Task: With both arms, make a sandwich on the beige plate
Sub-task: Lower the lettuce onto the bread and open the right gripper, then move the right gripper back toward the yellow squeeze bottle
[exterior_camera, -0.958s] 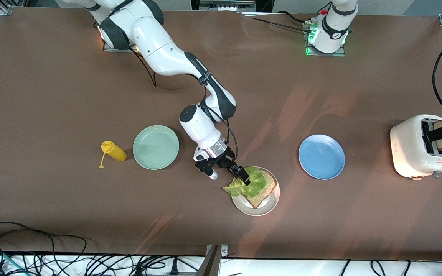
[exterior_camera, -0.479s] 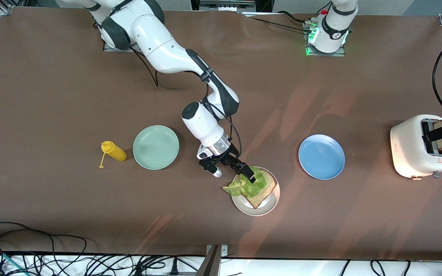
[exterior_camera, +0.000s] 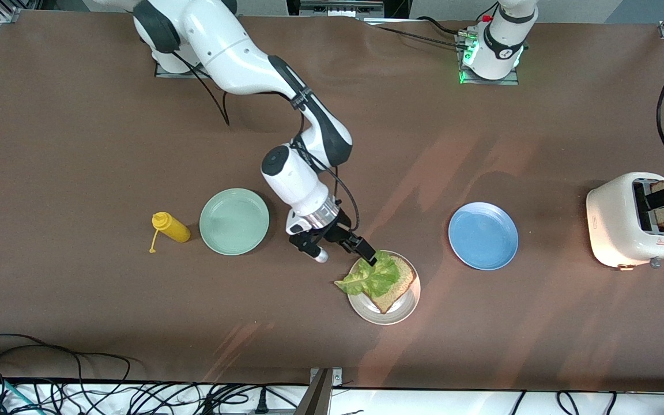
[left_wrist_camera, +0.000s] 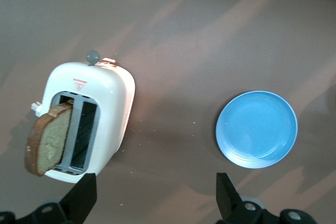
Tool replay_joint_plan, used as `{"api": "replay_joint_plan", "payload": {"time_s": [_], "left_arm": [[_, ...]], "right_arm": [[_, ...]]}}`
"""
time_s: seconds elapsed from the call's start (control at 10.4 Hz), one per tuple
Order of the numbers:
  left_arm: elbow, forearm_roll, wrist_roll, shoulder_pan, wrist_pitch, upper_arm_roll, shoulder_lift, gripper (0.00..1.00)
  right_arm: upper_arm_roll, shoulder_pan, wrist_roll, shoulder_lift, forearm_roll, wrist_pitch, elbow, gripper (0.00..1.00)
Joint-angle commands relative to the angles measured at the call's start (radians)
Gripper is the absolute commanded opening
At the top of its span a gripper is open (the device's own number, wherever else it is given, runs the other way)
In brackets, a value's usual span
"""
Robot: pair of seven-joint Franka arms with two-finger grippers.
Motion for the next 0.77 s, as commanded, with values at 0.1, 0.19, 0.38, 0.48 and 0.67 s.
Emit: {"api": "replay_joint_plan", "payload": {"time_s": [0.1, 0.19, 0.38, 0.48, 0.67], "left_arm": [[-0.012, 0.101, 0.094, 0.044, -0.006, -0.002, -0.004, 1.0], [-0.012, 0.132, 0.096, 0.046, -0.006, -0.002, 0.005, 1.0], [-0.016, 0.165, 0.125, 0.081, -0.004, -0.001, 0.028, 1.0], [-0.013, 0.163, 0.189, 0.095, -0.004, -0.001, 0.048, 1.0], [-0.012, 0.162, 0.243, 0.138, 0.0, 0.001, 0.091, 1.0]], "right_arm": [[0.049, -0.105, -0.264, -0.355, 0.006, -0.206, -0.395, 1.0], [0.052, -0.134, -0.315, -0.416, 0.004, -0.256, -0.449, 1.0], [0.058, -0.221, -0.442, -0.544, 0.003, -0.37, -0.552, 1.0], [0.075, -0.279, -0.491, -0.608, -0.029, -0.434, -0.593, 1.0], [0.106, -0.393, -0.533, -0.71, -0.201, -0.6, -0.635, 1.0]]}}
